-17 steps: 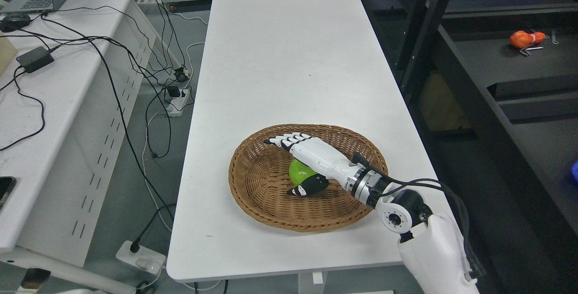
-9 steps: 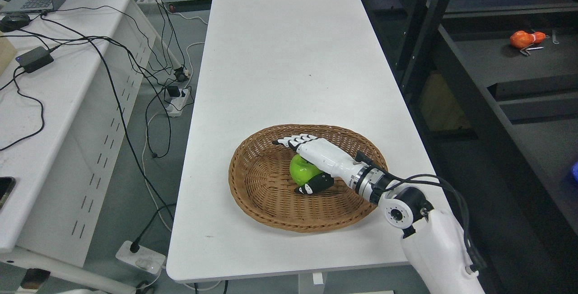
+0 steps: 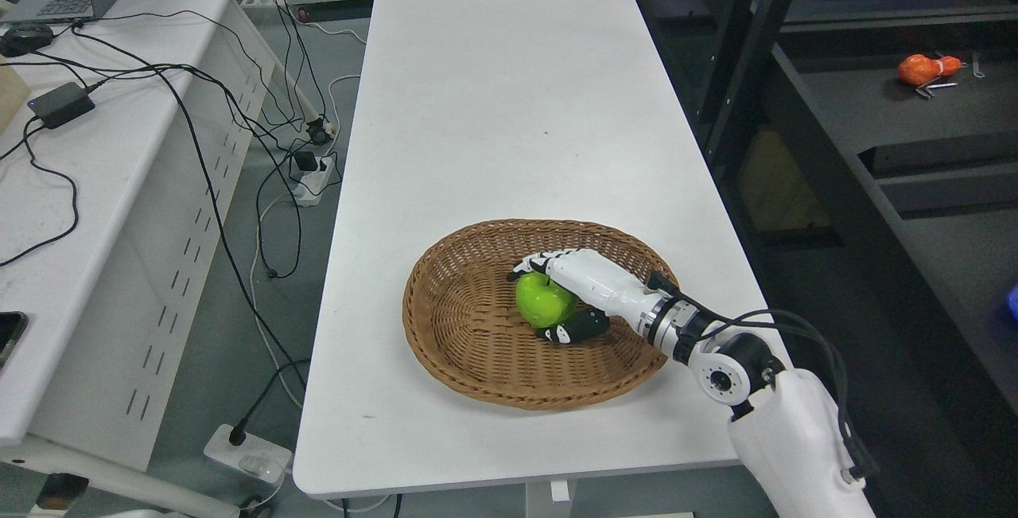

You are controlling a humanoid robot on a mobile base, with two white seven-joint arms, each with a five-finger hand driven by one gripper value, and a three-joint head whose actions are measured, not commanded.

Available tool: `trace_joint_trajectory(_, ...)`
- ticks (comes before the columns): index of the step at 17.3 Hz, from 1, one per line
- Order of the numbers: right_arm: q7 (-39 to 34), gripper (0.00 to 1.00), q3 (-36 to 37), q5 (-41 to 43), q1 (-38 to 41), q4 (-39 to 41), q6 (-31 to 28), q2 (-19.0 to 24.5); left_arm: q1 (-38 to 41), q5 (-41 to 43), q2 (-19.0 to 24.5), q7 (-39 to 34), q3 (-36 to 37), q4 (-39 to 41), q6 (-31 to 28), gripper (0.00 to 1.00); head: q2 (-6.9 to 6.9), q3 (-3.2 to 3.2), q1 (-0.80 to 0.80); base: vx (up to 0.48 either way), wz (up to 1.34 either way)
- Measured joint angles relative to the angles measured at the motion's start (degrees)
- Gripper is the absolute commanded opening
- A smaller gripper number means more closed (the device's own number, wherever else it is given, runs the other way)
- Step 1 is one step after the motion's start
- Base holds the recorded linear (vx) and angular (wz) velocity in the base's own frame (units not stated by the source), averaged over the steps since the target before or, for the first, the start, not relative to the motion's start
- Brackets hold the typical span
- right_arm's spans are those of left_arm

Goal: Place green apple on left shelf middle layer
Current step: 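Close the right hand fingers around the green apple, then lift the green apple out of the basket with the right hand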

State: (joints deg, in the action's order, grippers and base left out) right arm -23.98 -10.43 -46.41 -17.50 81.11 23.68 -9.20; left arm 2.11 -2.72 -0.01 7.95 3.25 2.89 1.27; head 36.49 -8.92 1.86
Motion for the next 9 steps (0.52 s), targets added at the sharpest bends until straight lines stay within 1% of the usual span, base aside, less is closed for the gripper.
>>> trace_joint_trajectory(2, 0.0, 0.02, 0.9, 0.9, 0.2, -0.1, 1.0, -0.3, 0.0, 0.0, 0.0, 0.0, 0.0, 0.0, 0.0, 1.0, 0.0, 0.0, 0.0, 0.0, 0.0)
trace_joint_trajectory(7, 0.1, 0.0, 4.7, 3.0, 1.5, 1.0, 2.9, -0.8, 0.0, 0.0, 0.0, 0.0, 0.0, 0.0, 0.1, 1.0, 0.0, 0.0, 0.0, 0.0, 0.0)
trace_joint_trajectory(9, 2.5, 0.0, 7.0, 4.3, 2.1, 1.8, 3.2, -0.2, 0.0, 0.0, 0.0, 0.0, 0.0, 0.0, 0.1, 1.0, 0.0, 0.0, 0.0, 0.0, 0.0)
